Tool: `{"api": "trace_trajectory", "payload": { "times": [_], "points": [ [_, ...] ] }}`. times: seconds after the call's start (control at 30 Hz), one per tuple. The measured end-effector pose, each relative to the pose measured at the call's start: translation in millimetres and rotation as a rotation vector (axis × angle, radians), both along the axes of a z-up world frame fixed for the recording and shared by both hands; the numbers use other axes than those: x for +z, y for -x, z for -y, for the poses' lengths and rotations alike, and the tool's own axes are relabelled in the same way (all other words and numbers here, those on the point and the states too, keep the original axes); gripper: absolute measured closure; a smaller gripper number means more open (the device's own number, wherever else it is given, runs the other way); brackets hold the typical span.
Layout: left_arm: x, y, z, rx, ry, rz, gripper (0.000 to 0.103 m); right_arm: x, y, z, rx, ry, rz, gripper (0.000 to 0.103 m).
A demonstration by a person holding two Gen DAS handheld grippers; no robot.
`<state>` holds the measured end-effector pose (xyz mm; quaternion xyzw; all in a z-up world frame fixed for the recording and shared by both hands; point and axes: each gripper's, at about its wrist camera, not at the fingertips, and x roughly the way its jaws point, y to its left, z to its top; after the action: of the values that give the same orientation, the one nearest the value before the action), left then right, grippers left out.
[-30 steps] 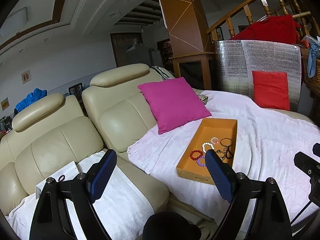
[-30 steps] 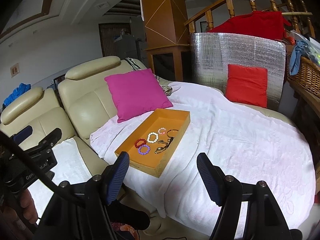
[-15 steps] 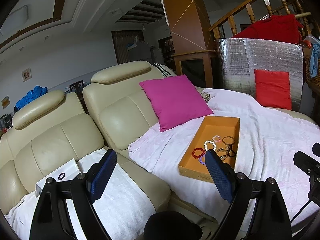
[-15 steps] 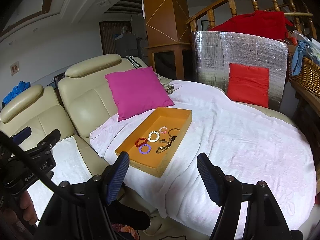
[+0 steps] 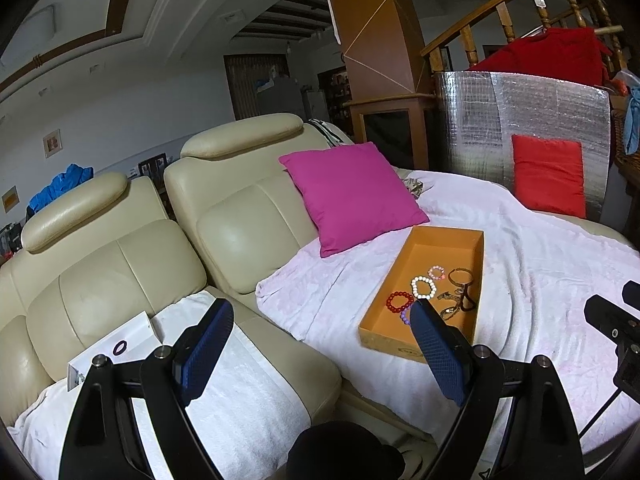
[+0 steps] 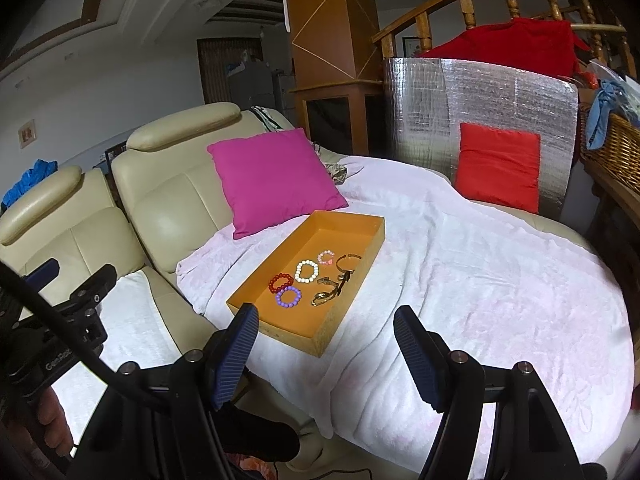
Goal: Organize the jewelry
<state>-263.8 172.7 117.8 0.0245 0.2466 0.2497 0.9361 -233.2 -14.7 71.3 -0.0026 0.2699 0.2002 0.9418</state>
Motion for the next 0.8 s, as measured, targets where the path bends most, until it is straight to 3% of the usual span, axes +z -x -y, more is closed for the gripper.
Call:
{"api": "trace_trajectory", "payload": {
  "times": [0.8],
  "points": [
    [-29.7,-52.2,-37.3,0.05,0.035,-0.066,0.013,-19.8,-70.1,-43.8,0.01,0.026,-0.063,0.03]
  ]
}}
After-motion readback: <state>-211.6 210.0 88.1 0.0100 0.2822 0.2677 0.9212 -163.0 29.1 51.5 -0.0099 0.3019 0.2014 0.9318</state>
